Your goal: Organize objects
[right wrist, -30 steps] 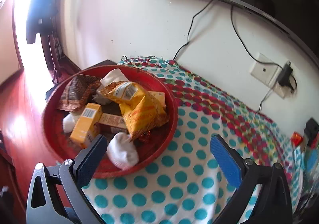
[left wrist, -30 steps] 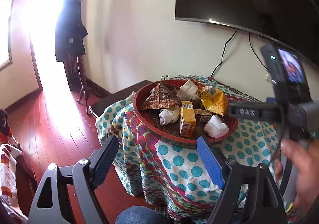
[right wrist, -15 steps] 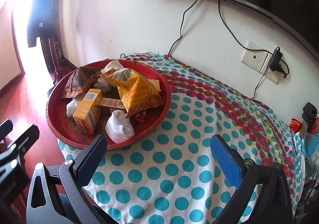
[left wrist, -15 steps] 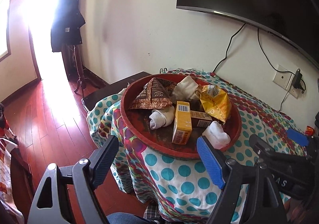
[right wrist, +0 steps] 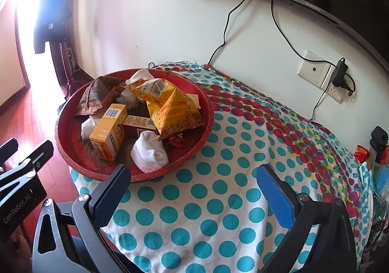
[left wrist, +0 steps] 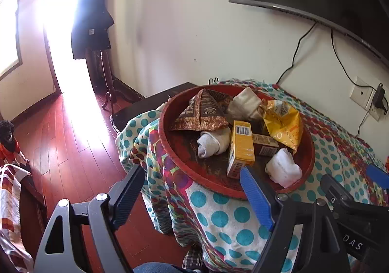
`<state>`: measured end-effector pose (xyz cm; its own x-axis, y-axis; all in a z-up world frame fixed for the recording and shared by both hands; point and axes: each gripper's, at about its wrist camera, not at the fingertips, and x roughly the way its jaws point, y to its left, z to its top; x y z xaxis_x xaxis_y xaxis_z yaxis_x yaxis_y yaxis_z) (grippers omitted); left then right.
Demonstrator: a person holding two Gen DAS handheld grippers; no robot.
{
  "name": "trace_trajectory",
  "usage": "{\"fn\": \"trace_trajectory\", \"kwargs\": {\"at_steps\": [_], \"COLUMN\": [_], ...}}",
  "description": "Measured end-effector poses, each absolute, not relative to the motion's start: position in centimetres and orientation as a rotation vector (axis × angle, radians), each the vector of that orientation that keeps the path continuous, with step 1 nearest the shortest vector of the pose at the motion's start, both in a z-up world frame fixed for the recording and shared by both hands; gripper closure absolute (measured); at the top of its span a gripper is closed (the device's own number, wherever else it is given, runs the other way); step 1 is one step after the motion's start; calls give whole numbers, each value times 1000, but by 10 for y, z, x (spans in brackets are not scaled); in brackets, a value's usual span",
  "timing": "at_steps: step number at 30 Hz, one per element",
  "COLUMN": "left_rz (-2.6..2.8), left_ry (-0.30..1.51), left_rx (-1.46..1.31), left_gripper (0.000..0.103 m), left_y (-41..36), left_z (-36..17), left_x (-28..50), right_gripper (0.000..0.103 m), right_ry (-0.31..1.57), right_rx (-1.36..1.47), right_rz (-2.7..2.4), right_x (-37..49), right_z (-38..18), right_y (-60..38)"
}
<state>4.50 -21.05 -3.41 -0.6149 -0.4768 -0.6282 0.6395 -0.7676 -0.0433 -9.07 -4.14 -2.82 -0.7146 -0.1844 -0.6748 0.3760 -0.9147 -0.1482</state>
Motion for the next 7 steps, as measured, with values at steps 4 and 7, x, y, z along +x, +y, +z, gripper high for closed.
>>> {"fn": "trace_trajectory", "kwargs": {"at_steps": [4, 7], "left_rz": [-2346, -2355], "left_ry": [333, 352], "left_rx": [822, 837], "left_gripper": [20, 20], "left_y": [-210, -212], "left_z": [-35, -35], "left_x": [43, 41], "right_gripper": [0, 0], "right_ry": [393, 395], "right_rx": [997, 994], "right_rz": [-2623, -2623], "right_x": [-91, -91], "right_z": [-30, -30], "right_y": [-41, -41]}}
